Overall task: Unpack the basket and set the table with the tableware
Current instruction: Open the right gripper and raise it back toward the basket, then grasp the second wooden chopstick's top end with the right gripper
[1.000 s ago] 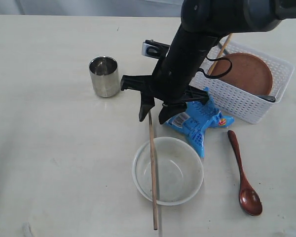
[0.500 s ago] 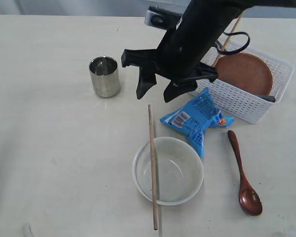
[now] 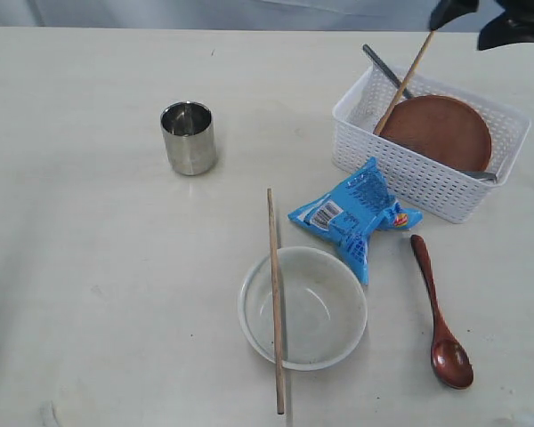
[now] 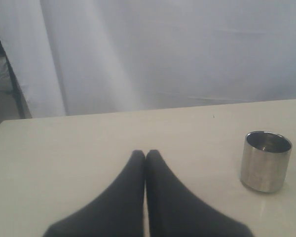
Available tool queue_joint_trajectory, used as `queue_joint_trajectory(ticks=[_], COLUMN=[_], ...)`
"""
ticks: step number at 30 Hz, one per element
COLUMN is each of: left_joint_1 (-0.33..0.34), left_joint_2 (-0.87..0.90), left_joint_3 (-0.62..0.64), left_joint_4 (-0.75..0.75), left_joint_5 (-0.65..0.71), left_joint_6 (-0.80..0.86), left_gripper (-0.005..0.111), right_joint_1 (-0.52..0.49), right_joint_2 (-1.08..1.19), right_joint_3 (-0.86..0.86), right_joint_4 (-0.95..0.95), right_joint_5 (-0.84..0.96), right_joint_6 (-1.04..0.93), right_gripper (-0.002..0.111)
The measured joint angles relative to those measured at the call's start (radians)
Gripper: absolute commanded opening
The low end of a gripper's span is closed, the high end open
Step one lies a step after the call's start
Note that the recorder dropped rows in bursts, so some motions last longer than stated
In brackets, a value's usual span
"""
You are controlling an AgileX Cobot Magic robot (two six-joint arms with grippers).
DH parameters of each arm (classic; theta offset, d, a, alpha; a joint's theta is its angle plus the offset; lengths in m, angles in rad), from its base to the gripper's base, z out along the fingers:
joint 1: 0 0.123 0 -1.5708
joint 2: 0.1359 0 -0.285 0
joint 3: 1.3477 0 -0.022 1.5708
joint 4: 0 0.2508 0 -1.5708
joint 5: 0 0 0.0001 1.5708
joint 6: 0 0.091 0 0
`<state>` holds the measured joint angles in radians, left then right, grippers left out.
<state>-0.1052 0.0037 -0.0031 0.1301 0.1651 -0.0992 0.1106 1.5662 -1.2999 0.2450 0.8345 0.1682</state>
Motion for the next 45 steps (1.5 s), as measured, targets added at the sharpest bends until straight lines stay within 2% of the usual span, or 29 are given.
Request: queue_joint_trajectory(ticks=[6,12,18,28,38,45], left_joint_1=[0.000,0.000,0.000,0.000,0.000,0.000], left_joint_2=[0.000,0.000,0.000,0.000,0.000,0.000], left_joint_3=[0.000,0.000,0.000,0.000,0.000,0.000], left_joint_4=[0.000,0.000,0.000,0.000,0.000,0.000], left_joint_5=[0.000,0.000,0.000,0.000,0.000,0.000], left_joint_6=[0.000,0.000,0.000,0.000,0.000,0.000], left_gripper=[0.000,0.000,0.000,0.000,0.000,0.000], right_joint_1=[-0.125,-0.146,-0.146,-0.146,-0.146,-0.146], right_joint_2=[0.151,0.311,0.425,0.501,0.516,0.516], right_joint_3=[0.000,0.000,-0.058,-0.171,-0.192,-0.192], right_joint_4=[0.104,0.307,0.549,0.631,0.653,0.653], right_joint_5=[-0.182,-0.361,-0.383,-0.375,-0.363,-0.363], right_joint_6=[-0.132,-0.315,-0.498,-0.524,-0.524,-0.526], right_gripper=[0.059,0.064,0.064,0.063,0.020,-0.001])
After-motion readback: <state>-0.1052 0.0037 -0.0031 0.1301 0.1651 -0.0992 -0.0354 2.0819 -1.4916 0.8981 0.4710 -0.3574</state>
